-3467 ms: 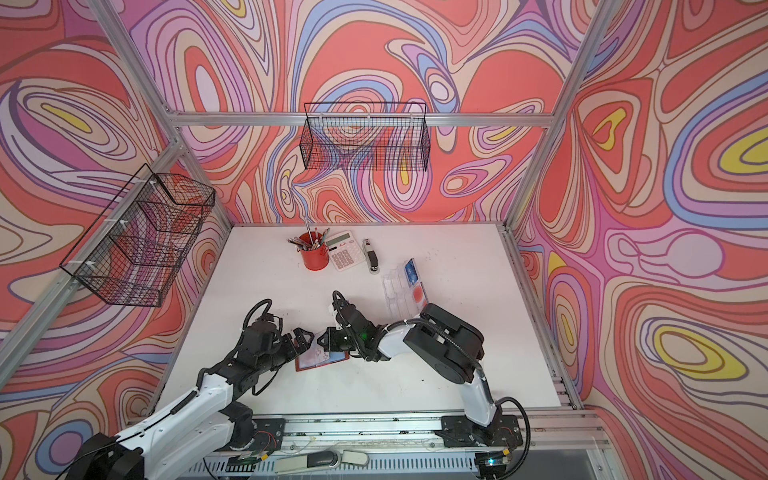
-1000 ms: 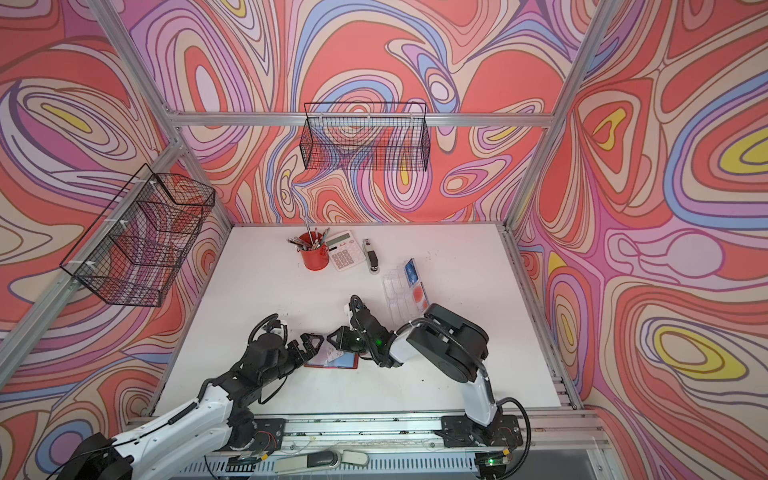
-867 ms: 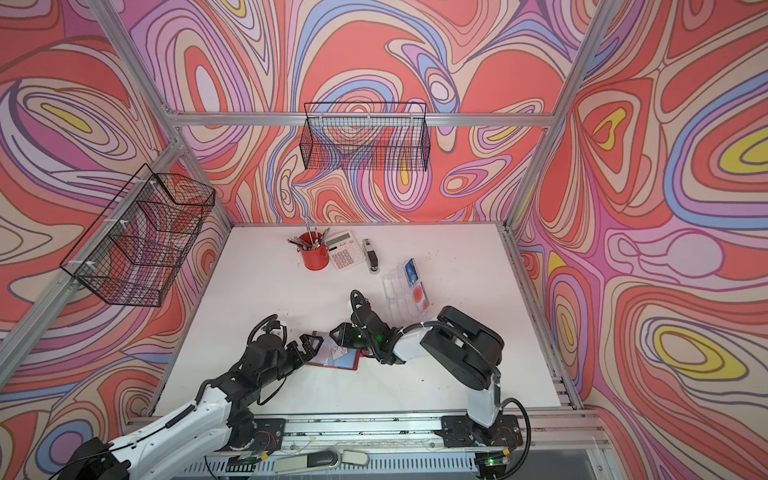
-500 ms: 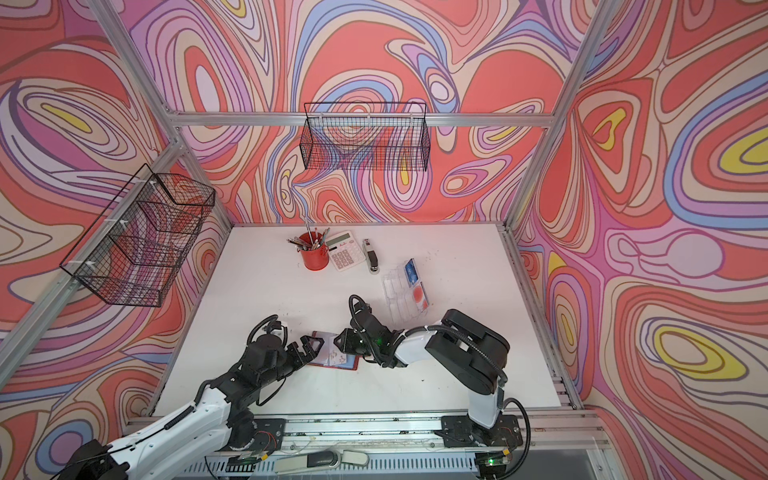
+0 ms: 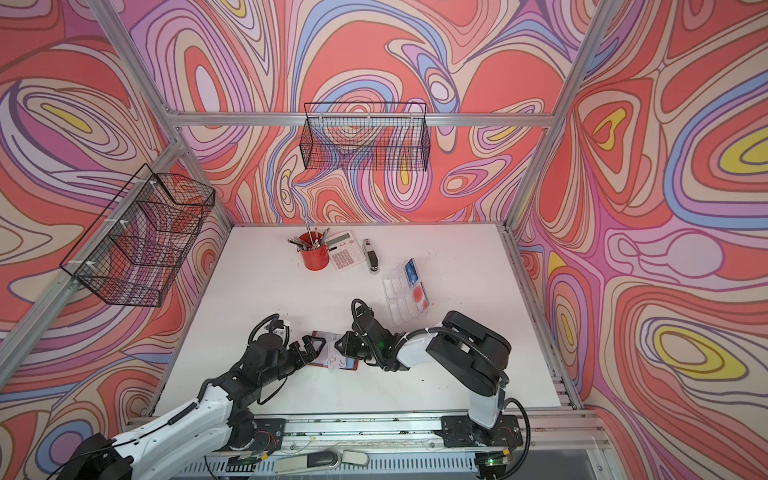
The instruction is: Put the credit cards into the card holder
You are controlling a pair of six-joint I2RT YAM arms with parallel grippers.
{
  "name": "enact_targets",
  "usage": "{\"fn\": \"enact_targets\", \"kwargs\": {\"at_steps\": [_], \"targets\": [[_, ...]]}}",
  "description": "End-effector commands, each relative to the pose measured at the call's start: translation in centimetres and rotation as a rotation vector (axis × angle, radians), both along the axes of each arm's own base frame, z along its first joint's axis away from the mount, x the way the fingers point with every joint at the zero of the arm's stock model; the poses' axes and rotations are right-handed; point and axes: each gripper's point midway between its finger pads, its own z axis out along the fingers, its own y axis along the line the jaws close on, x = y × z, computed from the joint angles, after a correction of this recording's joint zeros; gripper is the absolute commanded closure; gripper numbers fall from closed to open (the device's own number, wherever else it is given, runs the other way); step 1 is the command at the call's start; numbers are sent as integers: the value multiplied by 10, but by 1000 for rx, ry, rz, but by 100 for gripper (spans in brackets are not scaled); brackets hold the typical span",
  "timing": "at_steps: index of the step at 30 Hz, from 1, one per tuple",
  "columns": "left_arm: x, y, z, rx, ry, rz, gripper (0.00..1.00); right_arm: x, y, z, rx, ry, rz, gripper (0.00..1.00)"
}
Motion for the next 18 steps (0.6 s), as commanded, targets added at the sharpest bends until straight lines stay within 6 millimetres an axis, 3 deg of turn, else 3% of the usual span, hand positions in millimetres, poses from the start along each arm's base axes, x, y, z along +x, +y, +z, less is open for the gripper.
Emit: {"fn": "enact_targets", "kwargs": {"at_steps": [1, 5, 14, 18], "targets": [[-28, 15, -39, 81, 150, -4, 0, -10, -2, -1, 27, 36, 0, 88], [-28, 15, -39, 77, 150, -2, 0, -11, -2, 0, 51, 43, -6, 100], [-32, 6, -39, 40, 146, -46, 2, 3, -17, 11, 98, 1, -139, 100], [-35, 4, -40, 34, 149, -60, 2, 9, -15, 5, 104, 18, -160, 100]]}}
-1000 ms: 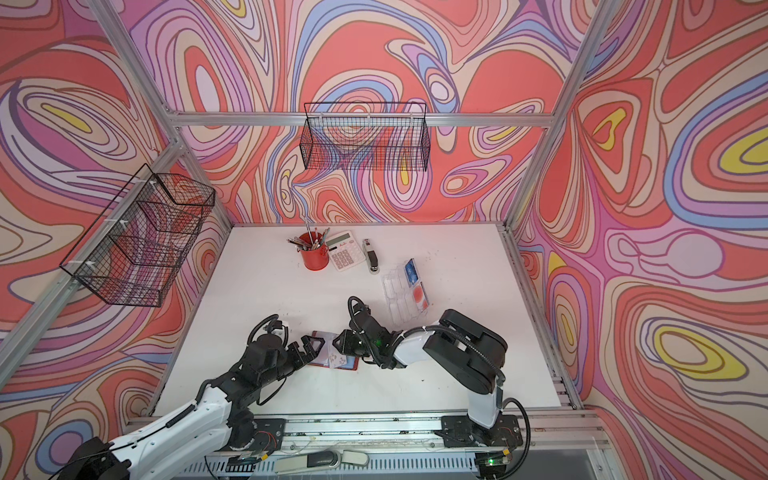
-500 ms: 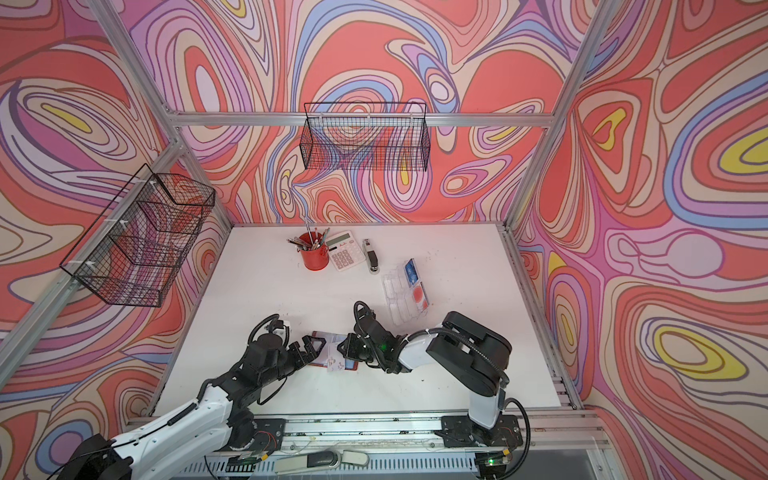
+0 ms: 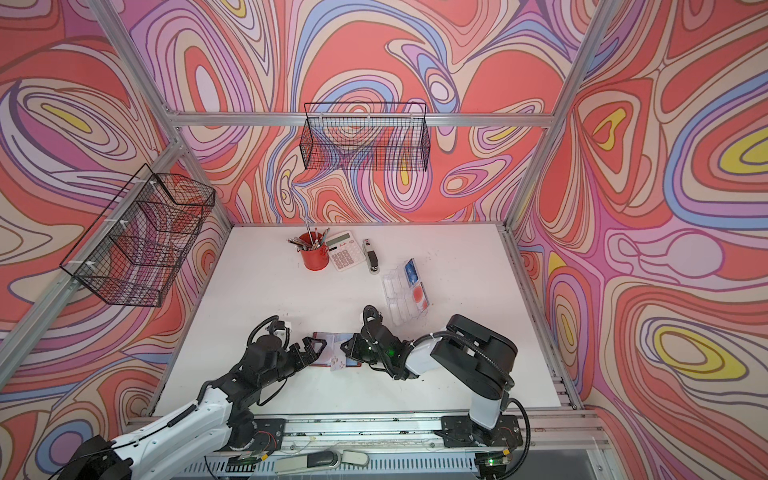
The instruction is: Put the credit cards into the card holder
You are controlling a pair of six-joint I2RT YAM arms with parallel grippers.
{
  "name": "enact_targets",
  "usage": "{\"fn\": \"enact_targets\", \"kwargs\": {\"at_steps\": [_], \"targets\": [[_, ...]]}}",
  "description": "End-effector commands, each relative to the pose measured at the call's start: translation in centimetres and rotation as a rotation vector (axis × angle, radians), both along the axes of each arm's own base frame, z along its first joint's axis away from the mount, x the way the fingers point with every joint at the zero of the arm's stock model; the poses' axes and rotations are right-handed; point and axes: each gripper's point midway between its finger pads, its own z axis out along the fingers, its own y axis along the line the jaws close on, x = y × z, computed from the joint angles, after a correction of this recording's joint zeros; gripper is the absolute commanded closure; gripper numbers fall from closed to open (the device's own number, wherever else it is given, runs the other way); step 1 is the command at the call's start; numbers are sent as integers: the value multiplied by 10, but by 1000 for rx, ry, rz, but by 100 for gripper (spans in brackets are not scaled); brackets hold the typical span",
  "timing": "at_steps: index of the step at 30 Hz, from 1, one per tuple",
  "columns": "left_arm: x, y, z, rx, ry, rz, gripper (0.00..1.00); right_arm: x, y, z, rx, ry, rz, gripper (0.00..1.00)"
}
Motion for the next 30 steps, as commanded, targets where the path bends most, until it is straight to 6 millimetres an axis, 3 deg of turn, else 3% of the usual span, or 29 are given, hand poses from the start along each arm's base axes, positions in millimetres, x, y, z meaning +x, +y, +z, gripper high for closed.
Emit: {"fn": "enact_targets", "kwargs": {"at_steps": [1, 6, 30], "targets": [[-31, 9, -40, 62, 153, -32, 2, 9, -3, -8, 10, 21, -70, 100], [-32, 13, -42, 74, 148, -18, 1, 15, 0, -17, 17, 31, -67, 100], [-31, 10, -44, 74, 160, -28, 1, 34, 2, -9, -33, -91, -45, 100]]}}
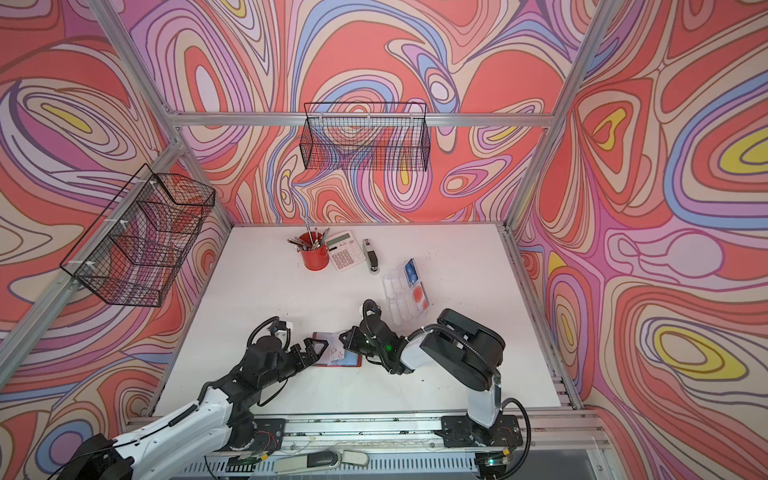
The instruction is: Put the credit cards into the card holder
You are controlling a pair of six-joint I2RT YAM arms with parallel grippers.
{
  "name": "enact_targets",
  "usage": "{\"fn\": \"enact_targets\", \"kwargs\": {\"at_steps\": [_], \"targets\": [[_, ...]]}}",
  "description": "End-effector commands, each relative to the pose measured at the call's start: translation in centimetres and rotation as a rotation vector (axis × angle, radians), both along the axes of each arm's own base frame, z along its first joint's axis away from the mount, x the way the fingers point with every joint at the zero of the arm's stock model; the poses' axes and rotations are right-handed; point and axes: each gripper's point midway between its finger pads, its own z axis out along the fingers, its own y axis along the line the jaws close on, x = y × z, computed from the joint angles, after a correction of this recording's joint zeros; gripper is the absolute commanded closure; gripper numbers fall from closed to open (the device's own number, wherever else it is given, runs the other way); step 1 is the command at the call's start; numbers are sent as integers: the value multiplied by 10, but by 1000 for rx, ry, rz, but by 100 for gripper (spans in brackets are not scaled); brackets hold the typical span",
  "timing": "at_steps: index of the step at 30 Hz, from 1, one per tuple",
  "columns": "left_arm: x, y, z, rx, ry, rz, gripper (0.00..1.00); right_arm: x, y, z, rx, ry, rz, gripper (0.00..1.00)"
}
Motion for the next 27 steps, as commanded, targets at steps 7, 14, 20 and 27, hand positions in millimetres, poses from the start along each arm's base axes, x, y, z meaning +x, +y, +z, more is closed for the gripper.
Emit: {"fn": "enact_targets", "kwargs": {"at_steps": [7, 14, 20, 27], "targets": [[-29, 16, -44, 92, 171, 2, 0, 8, -21, -1, -112, -65, -50, 100], [-29, 16, -44, 93, 170, 2, 0, 5, -15, 5, -93, -79, -22, 100], [-29, 16, -45, 94, 174, 1, 0, 0, -8, -11, -89, -45, -10, 100], [-28, 15, -46, 97, 175, 1, 0, -3, -1, -15, -43, -6, -2, 100]]}}
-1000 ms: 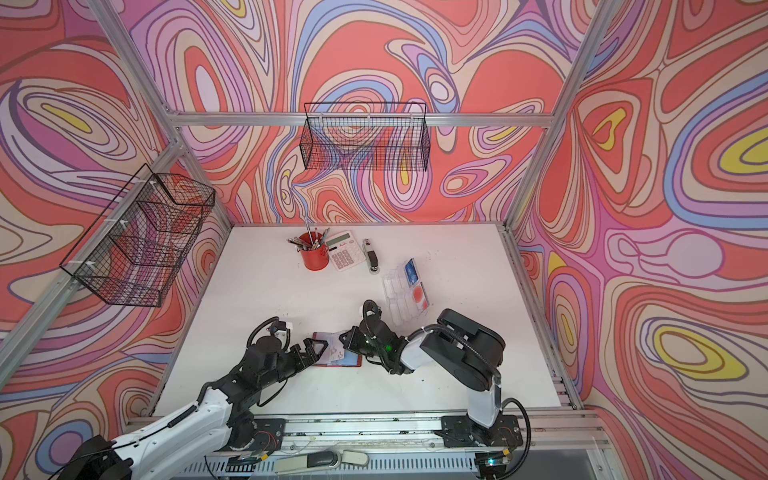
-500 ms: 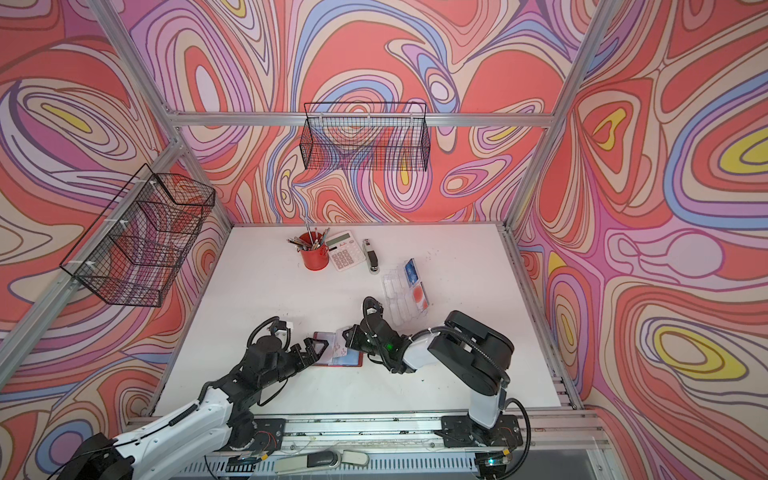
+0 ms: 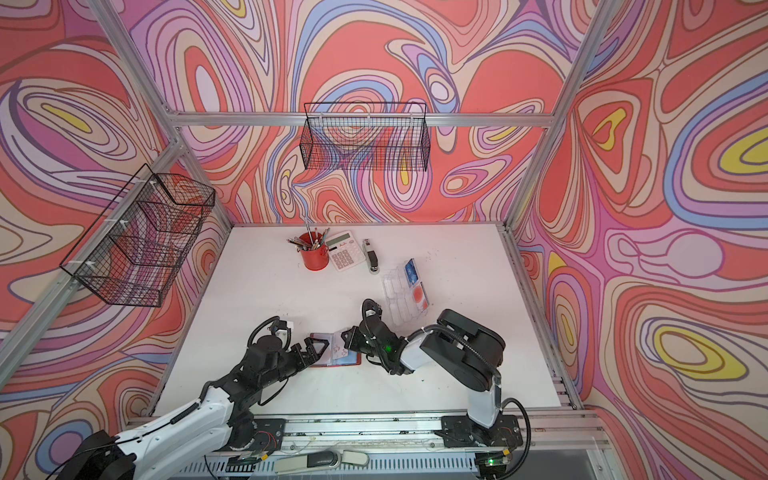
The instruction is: Put the credit cards into the card holder
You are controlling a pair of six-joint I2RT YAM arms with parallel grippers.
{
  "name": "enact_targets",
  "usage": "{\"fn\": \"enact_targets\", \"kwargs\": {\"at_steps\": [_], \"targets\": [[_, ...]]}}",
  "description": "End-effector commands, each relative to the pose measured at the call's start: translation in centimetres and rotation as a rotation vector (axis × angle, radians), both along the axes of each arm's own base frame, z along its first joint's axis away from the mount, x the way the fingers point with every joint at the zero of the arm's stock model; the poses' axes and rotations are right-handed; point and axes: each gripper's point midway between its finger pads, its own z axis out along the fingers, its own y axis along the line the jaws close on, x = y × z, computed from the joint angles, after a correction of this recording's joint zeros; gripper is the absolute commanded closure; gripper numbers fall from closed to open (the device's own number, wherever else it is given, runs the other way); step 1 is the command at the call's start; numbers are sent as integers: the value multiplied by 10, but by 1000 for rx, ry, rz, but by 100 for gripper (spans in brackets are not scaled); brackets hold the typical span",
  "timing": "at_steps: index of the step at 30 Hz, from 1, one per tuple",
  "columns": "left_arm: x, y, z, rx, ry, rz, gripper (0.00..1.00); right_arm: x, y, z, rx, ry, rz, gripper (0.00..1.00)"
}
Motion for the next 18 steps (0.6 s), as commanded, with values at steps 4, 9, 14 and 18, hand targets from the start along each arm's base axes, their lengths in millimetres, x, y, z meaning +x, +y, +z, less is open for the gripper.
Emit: {"fn": "enact_targets", "kwargs": {"at_steps": [4, 9, 14, 18], "targets": [[-30, 17, -47, 102, 180, 3, 0, -4, 3, 6, -5, 10, 14, 100], [-30, 19, -47, 110, 179, 11, 0, -4, 7, 27, 22, -24, 14, 100], [-31, 20, -48, 113, 182, 13, 0, -6, 13, 21, 26, -18, 23, 100], [-31, 21, -48, 113, 181, 13, 0, -6, 12, 9, 20, 5, 12, 100]]}}
